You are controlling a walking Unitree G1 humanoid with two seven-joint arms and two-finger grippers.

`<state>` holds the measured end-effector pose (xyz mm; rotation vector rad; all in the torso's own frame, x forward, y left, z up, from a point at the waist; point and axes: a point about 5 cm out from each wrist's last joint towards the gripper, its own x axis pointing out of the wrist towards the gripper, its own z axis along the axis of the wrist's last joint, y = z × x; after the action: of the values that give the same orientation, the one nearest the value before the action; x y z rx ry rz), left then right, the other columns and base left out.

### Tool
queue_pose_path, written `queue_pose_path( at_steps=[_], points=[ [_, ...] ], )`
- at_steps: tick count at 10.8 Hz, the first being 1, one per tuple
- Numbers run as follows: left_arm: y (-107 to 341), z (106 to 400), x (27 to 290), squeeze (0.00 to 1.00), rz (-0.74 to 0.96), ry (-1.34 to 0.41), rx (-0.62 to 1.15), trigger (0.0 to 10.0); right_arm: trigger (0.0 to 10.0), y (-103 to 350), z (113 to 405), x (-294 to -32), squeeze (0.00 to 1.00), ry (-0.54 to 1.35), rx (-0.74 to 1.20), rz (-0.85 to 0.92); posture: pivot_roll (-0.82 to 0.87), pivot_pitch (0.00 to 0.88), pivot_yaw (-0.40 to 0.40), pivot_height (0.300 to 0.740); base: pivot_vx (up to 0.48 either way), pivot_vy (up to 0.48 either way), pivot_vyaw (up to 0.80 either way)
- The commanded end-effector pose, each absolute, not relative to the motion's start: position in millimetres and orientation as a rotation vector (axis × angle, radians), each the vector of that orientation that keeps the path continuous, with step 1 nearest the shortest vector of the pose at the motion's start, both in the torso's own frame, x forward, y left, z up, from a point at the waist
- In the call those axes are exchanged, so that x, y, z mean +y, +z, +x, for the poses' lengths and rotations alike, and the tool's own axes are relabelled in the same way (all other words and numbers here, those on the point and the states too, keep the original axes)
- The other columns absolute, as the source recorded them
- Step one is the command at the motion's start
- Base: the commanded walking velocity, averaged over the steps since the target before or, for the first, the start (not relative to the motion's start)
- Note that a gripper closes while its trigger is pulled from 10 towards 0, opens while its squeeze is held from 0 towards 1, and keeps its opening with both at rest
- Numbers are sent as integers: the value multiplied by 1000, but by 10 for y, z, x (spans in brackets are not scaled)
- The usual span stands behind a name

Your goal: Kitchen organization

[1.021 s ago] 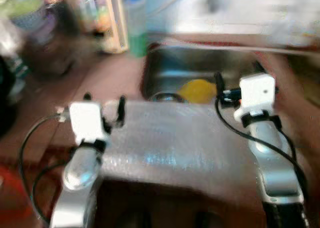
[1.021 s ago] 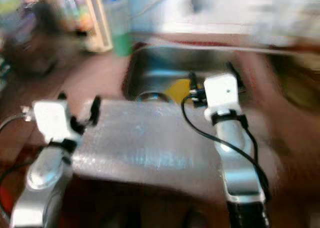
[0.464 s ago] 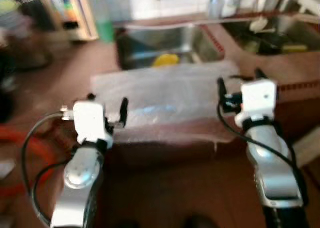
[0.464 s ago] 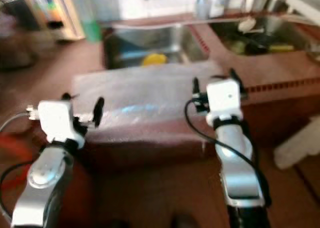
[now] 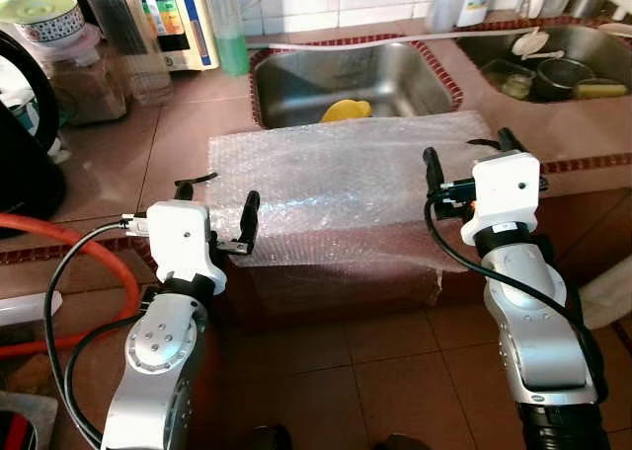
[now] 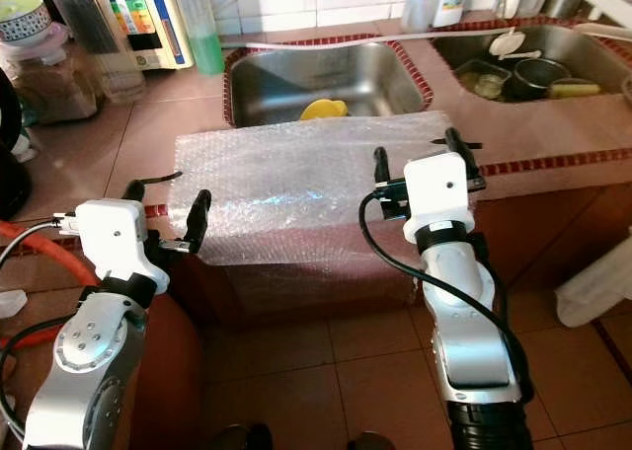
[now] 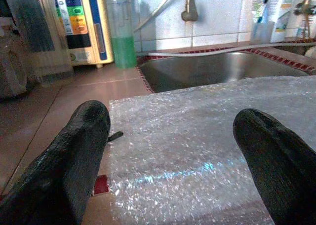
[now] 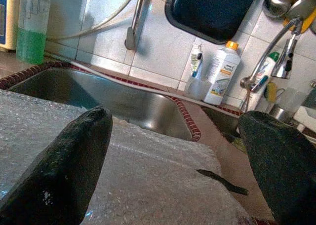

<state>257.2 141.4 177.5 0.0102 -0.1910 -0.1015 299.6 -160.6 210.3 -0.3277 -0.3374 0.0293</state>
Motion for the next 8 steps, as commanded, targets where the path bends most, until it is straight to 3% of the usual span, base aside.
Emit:
queue_pose_path(
  at_steps=[1, 8],
  points=[
    [1814, 2570, 1410, 0, 6, -109, -207, 10000, 10000, 2119, 2996, -1619, 1000, 23, -345, -329, -105, 175, 47, 740, 0, -480, 0],
    [1802, 2574, 1405, 0, 7, -125, -199, 10000, 10000, 2099, 3007, -1603, 1000, 30, -338, -325, -101, 172, 50, 740, 0, -480, 0]
  ],
)
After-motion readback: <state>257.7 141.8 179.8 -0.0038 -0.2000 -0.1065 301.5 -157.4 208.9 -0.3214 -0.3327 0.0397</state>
